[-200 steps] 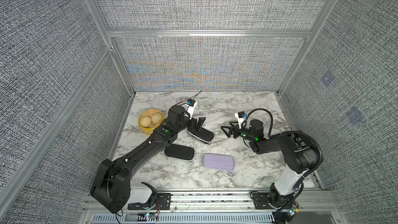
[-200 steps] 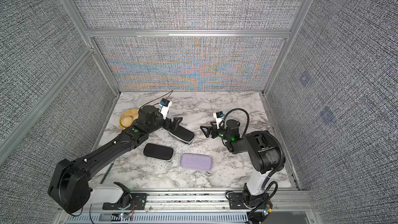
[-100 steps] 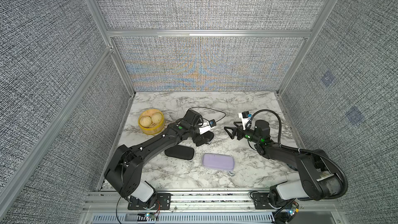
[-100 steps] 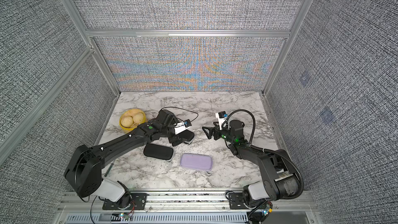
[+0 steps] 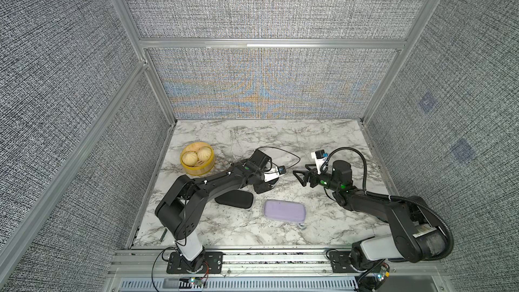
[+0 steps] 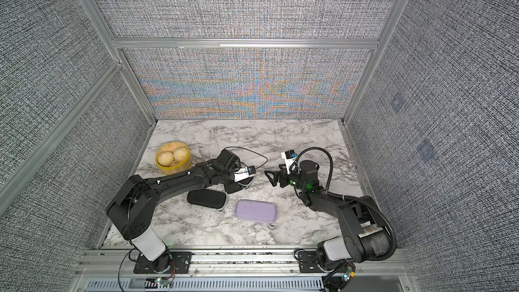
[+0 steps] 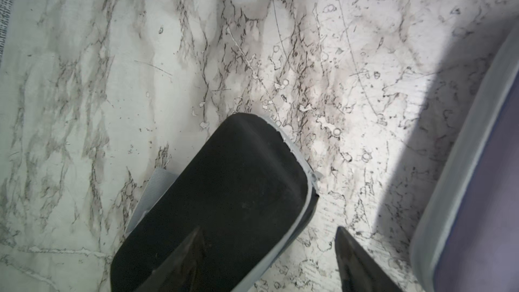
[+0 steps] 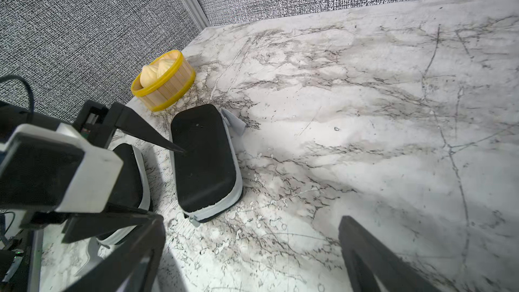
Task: Put umbrellas into zippered umbrella sleeves
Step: Adjust the umbrella sleeve at the center of the board.
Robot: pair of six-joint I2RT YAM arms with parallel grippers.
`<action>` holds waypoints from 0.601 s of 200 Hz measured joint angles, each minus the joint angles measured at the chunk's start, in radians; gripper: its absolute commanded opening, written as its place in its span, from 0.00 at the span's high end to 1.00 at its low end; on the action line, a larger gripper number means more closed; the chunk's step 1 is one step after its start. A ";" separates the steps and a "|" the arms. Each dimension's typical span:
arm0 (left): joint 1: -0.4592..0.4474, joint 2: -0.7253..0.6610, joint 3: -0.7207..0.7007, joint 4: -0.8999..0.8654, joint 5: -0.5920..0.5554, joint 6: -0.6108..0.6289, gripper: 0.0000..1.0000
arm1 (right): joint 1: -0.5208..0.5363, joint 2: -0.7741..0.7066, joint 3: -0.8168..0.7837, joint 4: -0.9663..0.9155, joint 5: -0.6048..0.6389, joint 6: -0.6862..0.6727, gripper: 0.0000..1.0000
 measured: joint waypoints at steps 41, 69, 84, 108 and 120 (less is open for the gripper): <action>-0.010 0.026 -0.014 0.012 -0.006 0.003 0.33 | 0.000 0.007 0.002 0.010 -0.005 0.005 0.03; -0.015 0.063 0.008 0.036 -0.036 0.003 0.36 | 0.000 0.008 0.003 0.010 -0.008 0.006 0.03; -0.017 0.069 0.015 0.040 -0.053 -0.001 0.38 | 0.001 0.008 0.003 0.010 -0.012 0.006 0.03; -0.029 0.078 0.025 0.034 -0.083 -0.005 0.38 | 0.001 0.018 0.002 0.010 -0.019 0.006 0.04; -0.037 0.096 0.037 0.035 -0.114 -0.005 0.40 | 0.001 0.021 0.003 0.010 -0.023 0.007 0.04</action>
